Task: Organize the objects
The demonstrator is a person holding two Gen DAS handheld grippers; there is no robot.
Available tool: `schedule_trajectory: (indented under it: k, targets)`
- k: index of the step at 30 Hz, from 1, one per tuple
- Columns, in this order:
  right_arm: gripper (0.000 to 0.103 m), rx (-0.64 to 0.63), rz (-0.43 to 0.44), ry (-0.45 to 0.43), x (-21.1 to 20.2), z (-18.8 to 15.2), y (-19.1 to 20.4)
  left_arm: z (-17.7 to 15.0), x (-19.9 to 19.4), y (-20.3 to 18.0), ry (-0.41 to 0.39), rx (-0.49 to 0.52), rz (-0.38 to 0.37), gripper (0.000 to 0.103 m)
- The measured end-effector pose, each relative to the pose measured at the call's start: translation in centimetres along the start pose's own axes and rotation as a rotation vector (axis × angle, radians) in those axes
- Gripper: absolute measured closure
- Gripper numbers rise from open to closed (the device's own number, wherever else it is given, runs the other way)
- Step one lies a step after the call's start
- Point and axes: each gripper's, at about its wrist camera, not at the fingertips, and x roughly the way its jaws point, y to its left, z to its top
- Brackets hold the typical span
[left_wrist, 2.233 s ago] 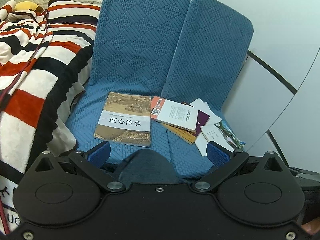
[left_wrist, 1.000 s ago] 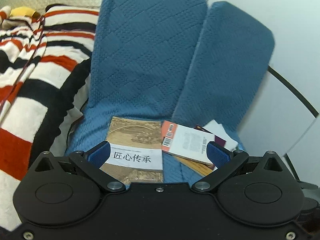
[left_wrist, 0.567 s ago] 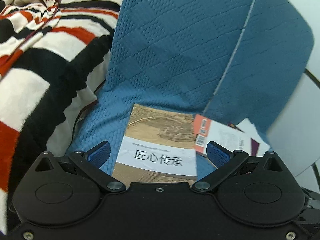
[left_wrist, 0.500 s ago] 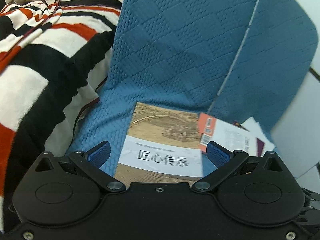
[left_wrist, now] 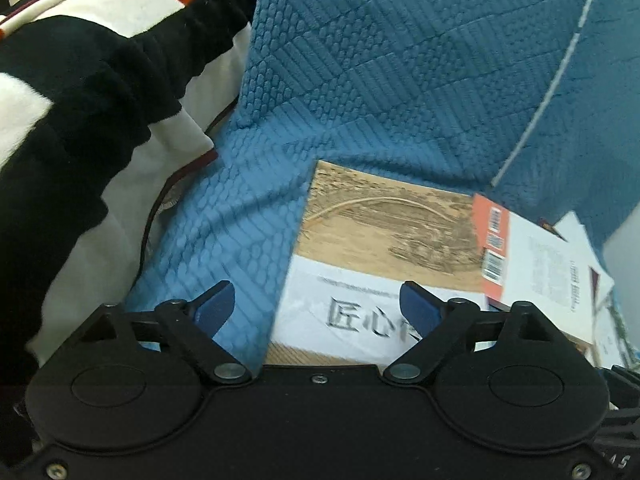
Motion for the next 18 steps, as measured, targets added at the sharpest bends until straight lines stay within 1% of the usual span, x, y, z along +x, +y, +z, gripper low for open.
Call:
schedule_trajectory:
  k: [2, 4, 5, 7, 9, 11, 12, 14, 16, 17, 18]
  targets:
    - [0.025, 0.008, 0.006, 0.017, 1.1, 0.7, -0.1, 0.5, 1.2, 0.6, 0.024, -0.015, 0.002, 0.022]
    - [0.027, 0.015, 0.016, 0.013, 1.9, 1.3, -0.1, 0.9, 2.1, 1.2, 0.032, -0.022, -0.003, 0.023]
    - [0.028, 0.012, 0.015, 0.010, 2.3, 1.6, 0.0, 1.2, 2.6, 1.5, 0.038, -0.038, -0.003, 0.026]
    - [0.029, 0.005, 0.009, 0.003, 3.0, 2.2, 0.0, 1.6, 3.6, 2.3, 0.065, -0.070, -0.014, 0.030]
    - [0.030, 0.008, 0.001, -0.003, 3.7, 2.7, -0.2, 1.9, 4.5, 2.8, 0.088, -0.073, -0.002, 0.031]
    - [0.030, 0.023, -0.001, 0.002, 4.5, 3.1, -0.6, 1.9, 5.1, 3.1, 0.109, -0.079, -0.003, 0.036]
    - [0.029, 0.032, 0.002, 0.010, 4.8, 3.2, -0.8, 1.8, 5.5, 3.4, 0.123, -0.091, -0.008, 0.037]
    - [0.030, 0.049, 0.018, 0.034, 5.5, 3.2, -1.0, 1.6, 6.0, 3.7, 0.144, -0.105, -0.016, 0.046]
    - [0.030, 0.043, 0.017, 0.067, 6.3, 3.2, -0.9, 1.4, 6.0, 3.4, 0.137, -0.086, -0.007, 0.048]
    - [0.030, 0.035, 0.014, 0.082, 6.7, 3.1, -0.8, 1.4, 6.0, 3.2, 0.139, -0.074, -0.007, 0.050]
    - [0.030, 0.040, 0.017, 0.090, 7.0, 3.0, -0.8, 1.2, 6.1, 3.0, 0.143, -0.070, -0.015, 0.050]
